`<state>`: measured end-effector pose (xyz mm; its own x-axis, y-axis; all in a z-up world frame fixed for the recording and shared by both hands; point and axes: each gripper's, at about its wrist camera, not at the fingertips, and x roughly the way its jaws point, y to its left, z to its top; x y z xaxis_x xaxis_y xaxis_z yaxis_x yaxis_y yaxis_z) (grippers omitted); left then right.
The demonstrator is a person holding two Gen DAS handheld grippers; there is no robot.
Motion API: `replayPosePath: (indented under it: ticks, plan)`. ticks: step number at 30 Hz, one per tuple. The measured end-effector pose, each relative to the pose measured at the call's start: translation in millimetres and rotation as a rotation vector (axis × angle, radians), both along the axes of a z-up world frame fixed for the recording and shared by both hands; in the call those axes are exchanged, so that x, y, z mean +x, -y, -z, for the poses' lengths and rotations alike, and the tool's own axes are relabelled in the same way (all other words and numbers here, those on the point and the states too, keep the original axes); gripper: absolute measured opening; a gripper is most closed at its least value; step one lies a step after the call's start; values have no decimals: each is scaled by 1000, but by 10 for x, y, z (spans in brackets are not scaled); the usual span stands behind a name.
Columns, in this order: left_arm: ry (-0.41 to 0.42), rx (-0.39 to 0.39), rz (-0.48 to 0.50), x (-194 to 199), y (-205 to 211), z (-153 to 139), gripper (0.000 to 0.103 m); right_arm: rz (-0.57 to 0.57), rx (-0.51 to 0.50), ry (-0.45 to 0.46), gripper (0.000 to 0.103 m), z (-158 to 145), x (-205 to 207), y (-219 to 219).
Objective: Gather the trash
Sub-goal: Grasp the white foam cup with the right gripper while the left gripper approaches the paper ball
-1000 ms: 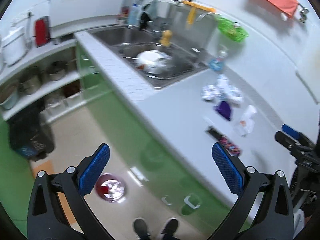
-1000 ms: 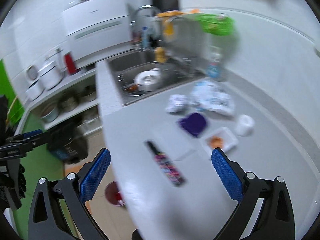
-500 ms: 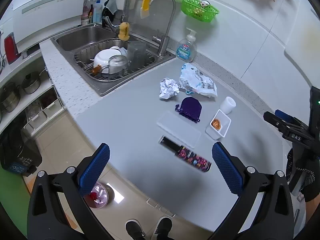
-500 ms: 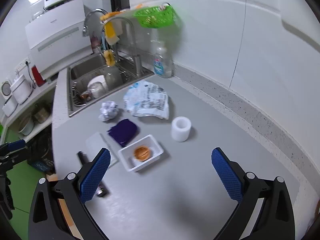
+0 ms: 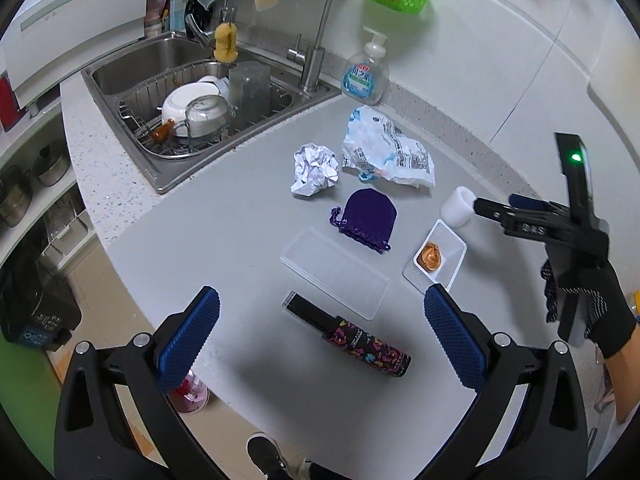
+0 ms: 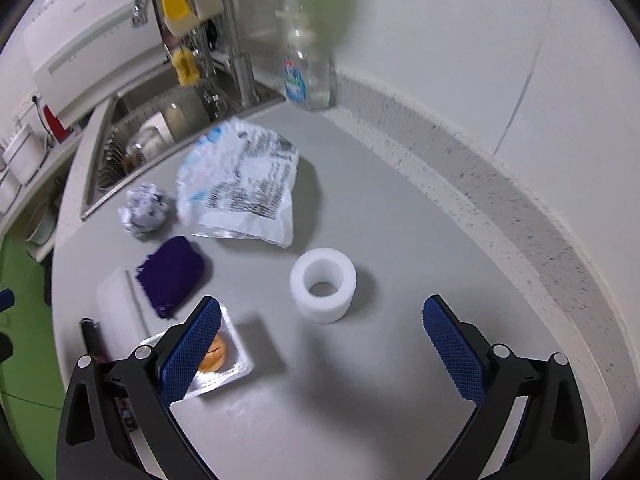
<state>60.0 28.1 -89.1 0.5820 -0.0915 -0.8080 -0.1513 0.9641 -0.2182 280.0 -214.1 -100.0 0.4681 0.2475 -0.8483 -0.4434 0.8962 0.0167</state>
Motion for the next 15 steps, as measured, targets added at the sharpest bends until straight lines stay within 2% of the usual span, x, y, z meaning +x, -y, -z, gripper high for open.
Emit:
replayPosePath:
  ticks: [4, 10, 11, 13, 15]
  plan:
    - [-20, -2, 2, 85, 29, 73, 100, -15, -8, -52, 97, 181, 185, -40]
    - [-39, -11, 2, 164, 42, 158, 100, -27, -12, -80, 95, 327, 314, -86]
    - [-42, -12, 1, 168, 44, 172, 100, -28, -11, -89, 91, 354, 332, -91]
    - [-46, -16, 0, 174, 47, 192, 100, -31, -10, -101, 71, 393, 356, -96]
    - [-50, -19, 0, 178, 51, 208, 100, -32, -6, -115, 63, 426, 377, -94]
